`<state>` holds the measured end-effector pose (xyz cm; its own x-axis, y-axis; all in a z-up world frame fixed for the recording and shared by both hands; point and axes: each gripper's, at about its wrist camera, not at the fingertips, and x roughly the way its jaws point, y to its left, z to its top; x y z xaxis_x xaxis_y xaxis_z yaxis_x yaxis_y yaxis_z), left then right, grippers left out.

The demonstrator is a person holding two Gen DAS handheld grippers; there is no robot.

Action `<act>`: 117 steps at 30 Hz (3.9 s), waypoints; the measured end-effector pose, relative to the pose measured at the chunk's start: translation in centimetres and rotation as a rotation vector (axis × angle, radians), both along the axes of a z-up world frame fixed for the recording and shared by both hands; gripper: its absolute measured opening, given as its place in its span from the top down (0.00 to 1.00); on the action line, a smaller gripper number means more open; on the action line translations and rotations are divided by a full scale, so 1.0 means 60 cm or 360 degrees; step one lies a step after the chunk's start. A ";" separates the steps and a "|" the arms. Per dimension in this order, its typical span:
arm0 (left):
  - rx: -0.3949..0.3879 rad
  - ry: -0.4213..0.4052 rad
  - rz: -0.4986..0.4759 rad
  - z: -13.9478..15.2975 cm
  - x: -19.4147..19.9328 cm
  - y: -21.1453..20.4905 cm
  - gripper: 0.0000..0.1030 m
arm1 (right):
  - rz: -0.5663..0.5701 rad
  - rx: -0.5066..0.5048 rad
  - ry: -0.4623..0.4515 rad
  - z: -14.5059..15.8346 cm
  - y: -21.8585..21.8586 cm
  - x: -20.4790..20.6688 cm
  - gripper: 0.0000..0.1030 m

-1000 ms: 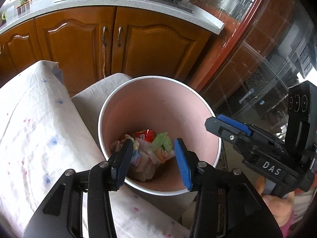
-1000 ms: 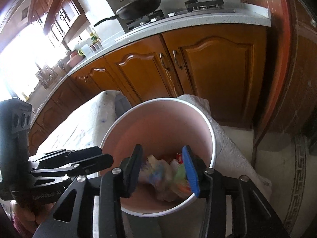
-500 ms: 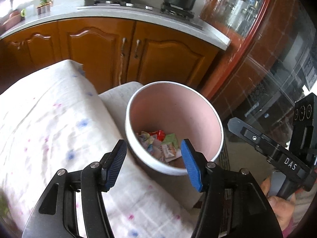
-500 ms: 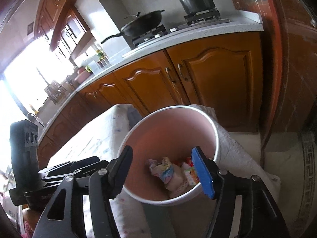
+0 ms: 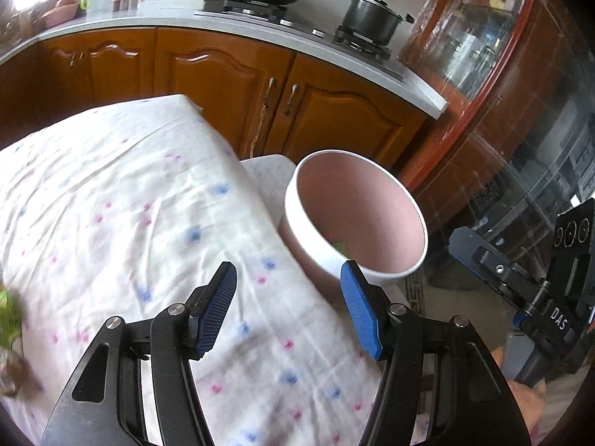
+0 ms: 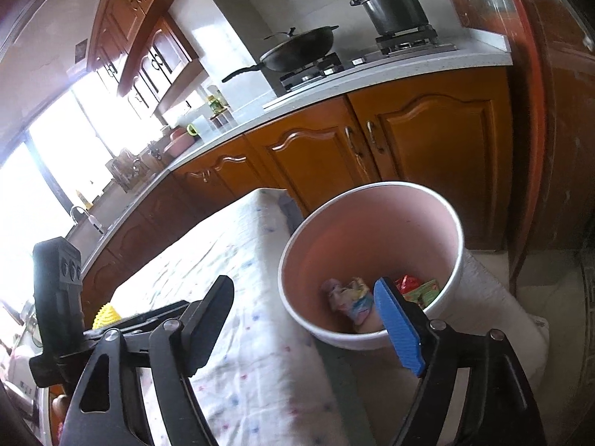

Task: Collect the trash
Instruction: 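Move both open tools back toward the green can and juice pouch, then grasp the green tea can with the left tool while the right tool grasps the juice pouch, then carry the green can and juice pouch over the pink bin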

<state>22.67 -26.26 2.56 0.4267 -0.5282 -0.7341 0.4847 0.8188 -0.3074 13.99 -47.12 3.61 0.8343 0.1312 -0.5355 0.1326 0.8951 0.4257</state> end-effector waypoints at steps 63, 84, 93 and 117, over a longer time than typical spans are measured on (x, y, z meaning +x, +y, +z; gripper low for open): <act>0.0036 -0.0099 0.0814 -0.002 -0.038 0.557 0.41 | 0.0840 -0.0083 0.0097 -0.063 0.472 0.077 0.27; 0.0075 -0.0046 0.0683 -0.026 -0.005 0.544 0.41 | 0.0917 -0.0400 0.0267 -0.119 0.538 0.139 0.74; 0.0341 -0.0074 0.0605 -0.071 0.031 0.468 0.40 | 0.0726 -0.0255 0.0288 -0.104 0.413 0.119 0.74; 0.0004 -0.0123 0.0435 -0.016 -0.013 0.398 0.68 | 0.0662 -0.0156 0.0152 -0.066 0.345 0.067 0.74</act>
<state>21.88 -2.38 1.61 0.6076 -0.3843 -0.6950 0.2680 0.9230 -0.2760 18.01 -26.40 -0.33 0.6672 0.3904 -0.6343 -0.2132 0.9161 0.3396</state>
